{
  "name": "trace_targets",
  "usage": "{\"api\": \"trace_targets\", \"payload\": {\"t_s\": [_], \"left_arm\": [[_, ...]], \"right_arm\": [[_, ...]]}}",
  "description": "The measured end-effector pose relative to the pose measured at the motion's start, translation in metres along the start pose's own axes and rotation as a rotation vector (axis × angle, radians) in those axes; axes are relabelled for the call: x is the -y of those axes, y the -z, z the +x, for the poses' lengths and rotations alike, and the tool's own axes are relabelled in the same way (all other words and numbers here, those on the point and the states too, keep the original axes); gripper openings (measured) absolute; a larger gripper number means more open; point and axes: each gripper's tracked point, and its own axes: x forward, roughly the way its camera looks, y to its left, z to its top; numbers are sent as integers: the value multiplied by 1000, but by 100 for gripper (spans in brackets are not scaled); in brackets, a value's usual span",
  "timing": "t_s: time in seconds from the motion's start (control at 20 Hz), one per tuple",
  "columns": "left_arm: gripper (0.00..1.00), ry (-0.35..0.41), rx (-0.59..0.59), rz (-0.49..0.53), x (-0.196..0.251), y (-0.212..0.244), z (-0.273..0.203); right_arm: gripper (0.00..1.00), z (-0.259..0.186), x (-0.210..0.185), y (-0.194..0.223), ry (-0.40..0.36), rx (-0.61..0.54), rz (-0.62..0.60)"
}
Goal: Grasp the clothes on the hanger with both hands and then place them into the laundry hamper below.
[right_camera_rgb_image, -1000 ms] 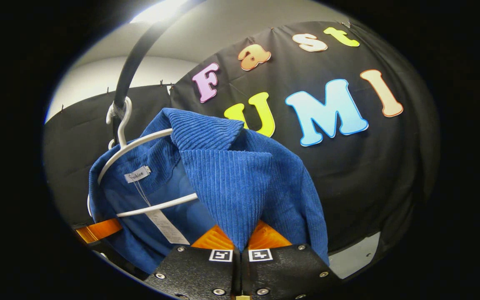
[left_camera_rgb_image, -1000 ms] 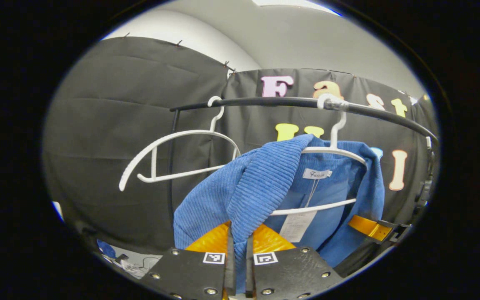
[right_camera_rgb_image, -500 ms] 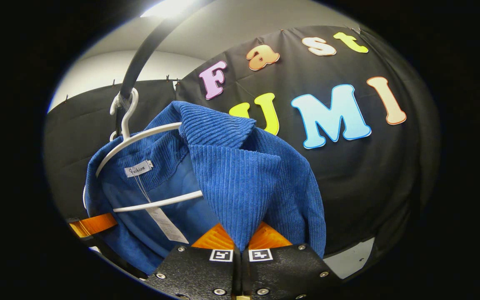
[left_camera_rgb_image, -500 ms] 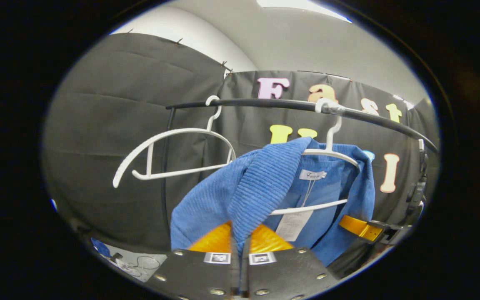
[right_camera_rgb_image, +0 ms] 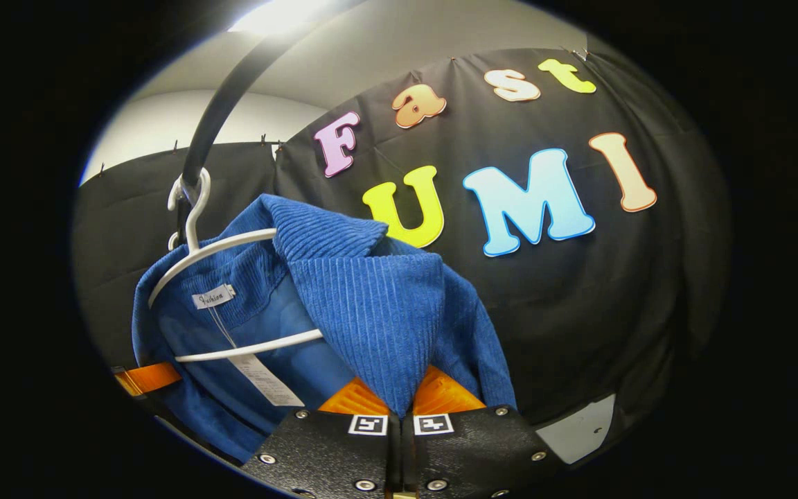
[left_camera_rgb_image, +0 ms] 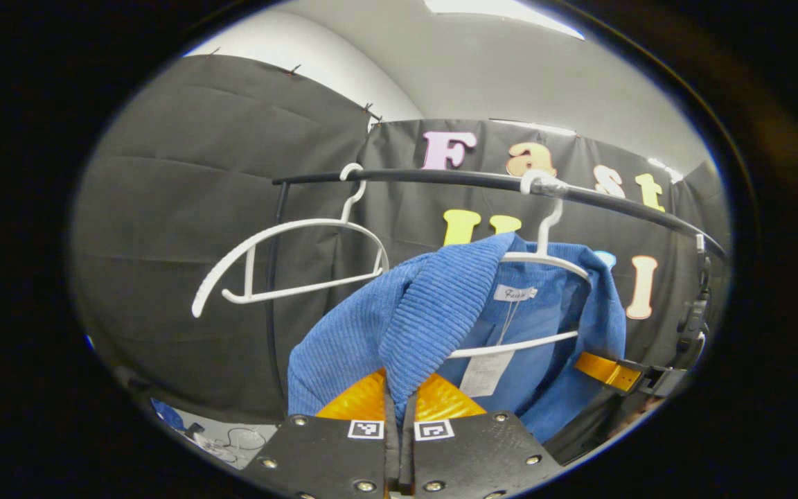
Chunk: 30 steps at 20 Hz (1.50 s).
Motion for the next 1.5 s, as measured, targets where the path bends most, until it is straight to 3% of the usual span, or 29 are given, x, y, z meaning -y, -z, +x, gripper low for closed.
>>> {"api": "trace_targets", "payload": {"t_s": [0.5, 0.65, 0.8, 1.2, 1.5], "left_arm": [[1, -38, 84, 69, -23, -42, -23], [1, -85, 135, 154, -38, -61, -22], [1, -81, 128, 205, -46, -67, -22], [1, -73, 139, 219, -62, -77, -9], [2, -60, 148, 136, -78, -91, 9]], "right_arm": [[0, 6, 24, -31, 51, 113, -29], [0, 11, 34, -47, 85, 190, -30], [0, 17, 39, -59, 114, 267, -52], [0, 26, 42, -69, 123, 308, -52], [0, 27, 56, -99, 141, 416, -44]]}}
